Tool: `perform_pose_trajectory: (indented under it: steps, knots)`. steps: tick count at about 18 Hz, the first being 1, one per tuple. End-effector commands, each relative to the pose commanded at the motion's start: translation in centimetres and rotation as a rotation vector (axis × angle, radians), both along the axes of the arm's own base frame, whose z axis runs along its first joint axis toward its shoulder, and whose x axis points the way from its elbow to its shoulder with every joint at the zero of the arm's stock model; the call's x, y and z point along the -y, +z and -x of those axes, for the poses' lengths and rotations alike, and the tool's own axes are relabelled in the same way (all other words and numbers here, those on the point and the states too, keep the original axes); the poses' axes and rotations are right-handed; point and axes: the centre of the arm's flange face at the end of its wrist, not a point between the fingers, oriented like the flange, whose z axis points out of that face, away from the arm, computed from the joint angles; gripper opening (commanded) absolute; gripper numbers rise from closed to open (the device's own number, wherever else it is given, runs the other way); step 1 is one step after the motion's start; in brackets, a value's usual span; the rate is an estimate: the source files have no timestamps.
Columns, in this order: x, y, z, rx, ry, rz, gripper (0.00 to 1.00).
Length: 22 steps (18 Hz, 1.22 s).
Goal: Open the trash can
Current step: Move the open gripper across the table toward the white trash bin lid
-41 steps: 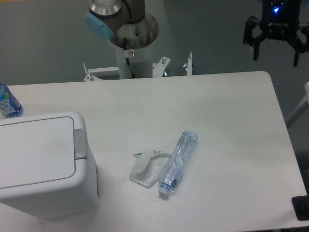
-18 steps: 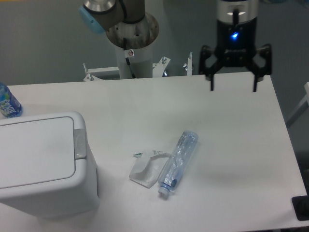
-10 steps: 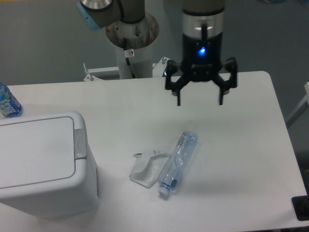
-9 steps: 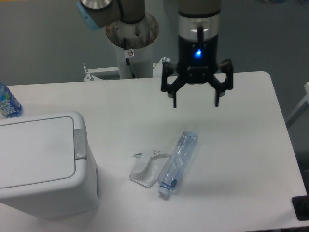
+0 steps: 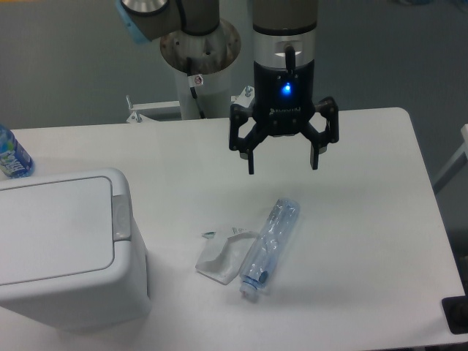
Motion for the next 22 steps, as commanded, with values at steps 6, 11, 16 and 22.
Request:
perform_pose_trajectory:
  steps: [6,11,16,22]
  knots:
    - [-1.5,-0.9,-1.0,0.085,0.035,-0.044,1.0]
    - [-3.8,-2.0,-2.8,0.159,0.062,-0.063,1.0]
    - [-6.6,-3.1,-4.7,0.19,0.068,-0.117,1.0]
    - [-8.1,-4.2,-6.4,0.214,0.043,-0.104,1.0]
